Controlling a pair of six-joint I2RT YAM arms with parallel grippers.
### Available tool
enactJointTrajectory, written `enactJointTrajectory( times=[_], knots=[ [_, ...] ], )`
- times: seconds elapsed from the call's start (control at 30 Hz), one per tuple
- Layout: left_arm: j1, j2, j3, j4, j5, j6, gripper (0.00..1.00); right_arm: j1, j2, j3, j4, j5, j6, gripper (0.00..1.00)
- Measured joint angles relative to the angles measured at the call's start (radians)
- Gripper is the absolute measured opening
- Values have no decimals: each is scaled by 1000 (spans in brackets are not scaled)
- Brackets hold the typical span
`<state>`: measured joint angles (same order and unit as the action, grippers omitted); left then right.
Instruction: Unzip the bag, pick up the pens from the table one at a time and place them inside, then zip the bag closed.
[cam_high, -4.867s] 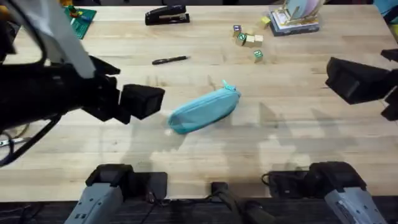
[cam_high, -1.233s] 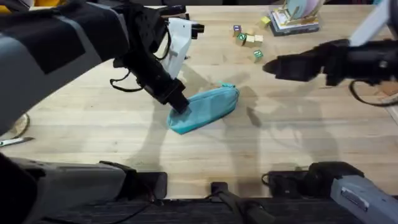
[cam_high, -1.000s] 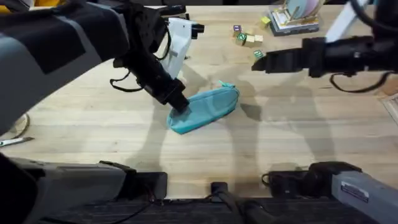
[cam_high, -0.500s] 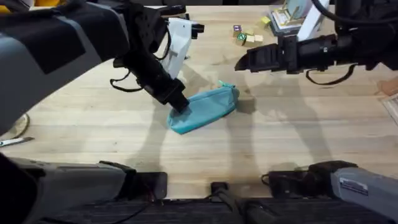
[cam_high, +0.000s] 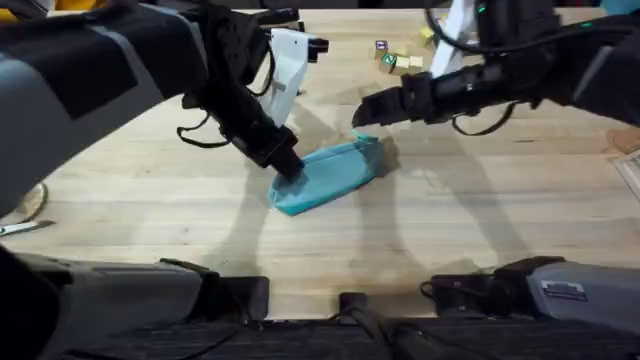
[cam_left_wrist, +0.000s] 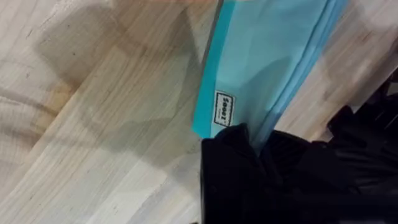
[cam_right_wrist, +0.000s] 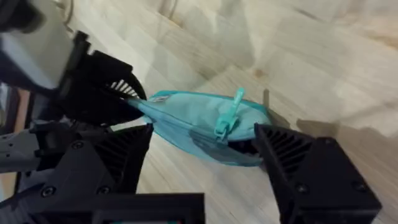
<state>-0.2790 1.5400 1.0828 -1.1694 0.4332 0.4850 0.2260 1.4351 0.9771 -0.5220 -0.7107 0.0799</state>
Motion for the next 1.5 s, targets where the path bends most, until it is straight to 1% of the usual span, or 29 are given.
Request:
enactJointTrajectory(
  times=[0.03,0.23,0.3,0.4,0.53,0.7,0.73,0.93,1.13,1.2,1.5],
  knots=[
    [0,0,0,0,0,0,42,9,47,0,0,4,0,997],
    [0,0,0,0,0,0,42,9,131,0,2,9,7,993],
    [0,0,0,0,0,0,42,9,144,0,2,9,15,949],
    [0,0,0,0,0,0,43,8,148,0,3,13,20,836],
    [0,0,0,1,-2,0,42,7,148,0,2,29,25,615],
    [0,0,0,3,-3,0,42,6,148,0,2,38,26,401],
    [0,0,0,3,-3,0,42,6,148,0,2,38,26,370],
    [0,0,0,4,-2,0,42,6,148,0,2,37,26,293],
    [0,0,0,11,2,0,42,-9,148,0,-2,24,30,124],
    [0,0,0,16,5,0,43,-16,148,0,-5,11,33,107],
    [0,0,0,19,16,0,42,-28,129,0,-12,2,33,107]
  ],
)
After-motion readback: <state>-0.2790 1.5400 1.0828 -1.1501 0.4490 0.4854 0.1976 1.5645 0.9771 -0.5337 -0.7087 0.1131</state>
